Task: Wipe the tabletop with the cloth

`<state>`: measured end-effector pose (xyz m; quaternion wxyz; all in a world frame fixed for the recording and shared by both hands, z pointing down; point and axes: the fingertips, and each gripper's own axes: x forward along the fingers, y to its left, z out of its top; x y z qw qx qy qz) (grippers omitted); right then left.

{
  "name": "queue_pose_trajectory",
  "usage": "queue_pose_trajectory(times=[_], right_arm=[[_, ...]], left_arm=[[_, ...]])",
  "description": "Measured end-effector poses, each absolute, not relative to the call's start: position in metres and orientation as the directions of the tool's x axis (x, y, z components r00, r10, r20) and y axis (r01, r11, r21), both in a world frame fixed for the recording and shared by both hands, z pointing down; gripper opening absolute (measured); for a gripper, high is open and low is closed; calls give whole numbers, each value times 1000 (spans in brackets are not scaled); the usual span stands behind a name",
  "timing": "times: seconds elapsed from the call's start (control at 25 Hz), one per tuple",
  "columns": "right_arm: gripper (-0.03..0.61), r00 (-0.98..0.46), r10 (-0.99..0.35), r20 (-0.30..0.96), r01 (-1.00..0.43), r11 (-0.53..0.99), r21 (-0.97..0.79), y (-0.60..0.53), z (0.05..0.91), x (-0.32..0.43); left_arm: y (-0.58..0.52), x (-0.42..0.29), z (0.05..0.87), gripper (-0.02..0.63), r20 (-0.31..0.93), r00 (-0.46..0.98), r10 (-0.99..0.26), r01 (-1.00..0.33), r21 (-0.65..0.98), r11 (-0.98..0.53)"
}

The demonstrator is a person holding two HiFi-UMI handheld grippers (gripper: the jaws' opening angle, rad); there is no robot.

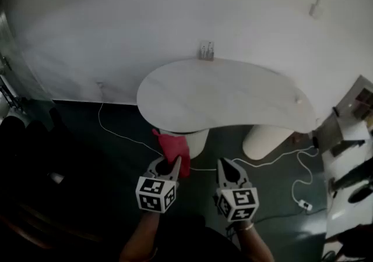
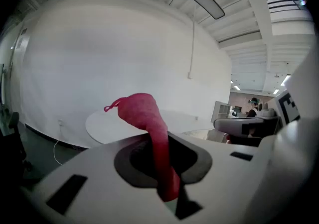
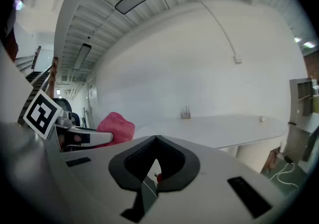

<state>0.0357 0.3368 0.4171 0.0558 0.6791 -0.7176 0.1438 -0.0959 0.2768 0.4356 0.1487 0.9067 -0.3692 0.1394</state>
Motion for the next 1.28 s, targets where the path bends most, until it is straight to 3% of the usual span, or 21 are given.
queue_pose_trajectory(times=[0.88, 1.28], right_arm=[[3, -73, -976, 206, -972, 23, -236, 328, 427, 105], [3, -68, -972, 225, -967, 9, -255, 261, 439, 120]], left_arm=[[259, -79, 431, 44, 293, 631, -719, -775, 179, -607], [183, -71, 440, 44, 322, 614, -721, -786, 160, -597]])
